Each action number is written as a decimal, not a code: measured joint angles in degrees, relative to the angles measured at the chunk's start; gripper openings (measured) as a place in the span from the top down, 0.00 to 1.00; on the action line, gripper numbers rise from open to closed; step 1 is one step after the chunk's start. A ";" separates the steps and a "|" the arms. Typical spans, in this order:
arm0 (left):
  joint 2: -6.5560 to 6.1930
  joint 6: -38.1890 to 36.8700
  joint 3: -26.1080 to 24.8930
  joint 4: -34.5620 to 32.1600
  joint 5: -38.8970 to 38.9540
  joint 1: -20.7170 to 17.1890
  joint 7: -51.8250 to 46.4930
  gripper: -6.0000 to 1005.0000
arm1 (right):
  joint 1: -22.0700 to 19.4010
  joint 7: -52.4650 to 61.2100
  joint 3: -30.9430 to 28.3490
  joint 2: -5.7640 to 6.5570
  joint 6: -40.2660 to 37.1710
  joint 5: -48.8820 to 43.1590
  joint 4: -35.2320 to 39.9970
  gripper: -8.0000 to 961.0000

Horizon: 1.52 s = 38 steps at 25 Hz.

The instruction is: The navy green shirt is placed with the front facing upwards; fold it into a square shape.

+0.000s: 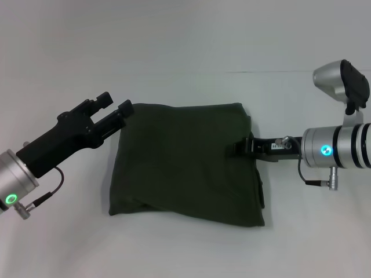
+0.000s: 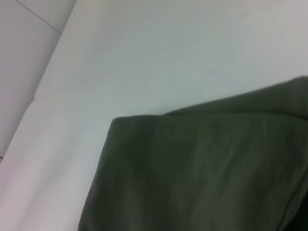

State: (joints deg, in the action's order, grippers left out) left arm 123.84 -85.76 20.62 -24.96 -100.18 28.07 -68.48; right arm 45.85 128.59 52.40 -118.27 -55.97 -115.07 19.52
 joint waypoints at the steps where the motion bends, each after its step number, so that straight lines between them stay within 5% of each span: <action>1: 0.00 0.01 0.01 0.00 0.00 0.02 -0.01 0.29 | 0.00 0.00 -0.04 0.01 0.06 0.05 0.15 0.90; 23: 0.00 -0.43 -0.32 0.46 0.46 -0.09 -0.31 0.29 | 3.70 0.59 1.39 1.24 1.33 -0.13 1.49 0.89; 38: 0.00 -0.05 0.13 1.32 0.66 -0.13 -0.33 0.28 | 2.28 -0.01 2.16 -0.23 7.35 -0.11 0.44 0.83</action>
State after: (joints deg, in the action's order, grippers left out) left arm 123.84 -85.82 20.74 -23.64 -99.52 27.94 -68.81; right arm 48.13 128.58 54.56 -118.50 -48.63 -115.19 19.97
